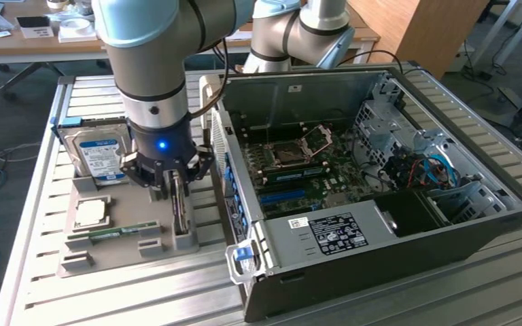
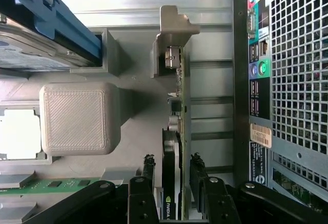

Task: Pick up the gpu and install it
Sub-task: 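Pick up the gpu and move the gpu toward the slot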

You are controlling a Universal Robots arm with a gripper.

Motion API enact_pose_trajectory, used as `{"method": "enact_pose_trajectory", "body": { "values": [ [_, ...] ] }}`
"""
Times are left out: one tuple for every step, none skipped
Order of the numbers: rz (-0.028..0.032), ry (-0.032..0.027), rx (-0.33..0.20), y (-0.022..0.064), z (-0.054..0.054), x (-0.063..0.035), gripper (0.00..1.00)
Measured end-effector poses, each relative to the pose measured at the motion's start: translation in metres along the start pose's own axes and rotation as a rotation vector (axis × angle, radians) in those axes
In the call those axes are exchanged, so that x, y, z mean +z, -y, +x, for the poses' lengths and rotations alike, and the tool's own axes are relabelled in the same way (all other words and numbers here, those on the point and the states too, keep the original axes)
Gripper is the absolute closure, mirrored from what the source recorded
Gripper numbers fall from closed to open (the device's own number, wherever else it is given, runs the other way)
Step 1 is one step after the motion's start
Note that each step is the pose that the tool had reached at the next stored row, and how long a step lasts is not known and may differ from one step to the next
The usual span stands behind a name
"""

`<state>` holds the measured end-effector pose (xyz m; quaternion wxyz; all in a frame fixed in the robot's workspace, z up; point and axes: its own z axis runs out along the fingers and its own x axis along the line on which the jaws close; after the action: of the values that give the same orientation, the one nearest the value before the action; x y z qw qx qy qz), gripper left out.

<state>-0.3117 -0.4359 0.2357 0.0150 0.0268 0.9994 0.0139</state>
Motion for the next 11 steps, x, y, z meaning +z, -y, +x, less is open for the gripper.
{"method": "enact_pose_trajectory", "body": {
  "values": [
    [-0.0001,0.0003,-0.002,0.0,0.0006,0.0007,0.59],
    [-0.0002,0.0013,-0.004,0.0,0.0011,0.0015,0.59],
    [-0.0004,0.0021,-0.006,0.0001,0.0016,0.0024,0.59],
    [-0.0005,0.0026,-0.008,0.0001,0.0019,0.003,0.59],
    [-0.0006,0.0029,-0.01,0.0001,0.0019,0.0037,0.59],
    [-0.0005,0.0029,-0.012,0.0002,0.0019,0.0044,0.59],
    [-0.0004,0.0028,-0.015,0.0002,0.002,0.0051,0.59],
    [-0.0003,0.0027,-0.018,0.0002,0.0021,0.0057,0.59],
    [-0.0002,0.0027,-0.02,0.0002,0.0021,0.0062,0.59],
    [-0.0001,0.0025,-0.023,0.0002,0.0022,0.0065,0.59],
    [-0.0003,0.0024,-0.027,0.0002,0.0022,0.0069,0.59]
  ]
}}
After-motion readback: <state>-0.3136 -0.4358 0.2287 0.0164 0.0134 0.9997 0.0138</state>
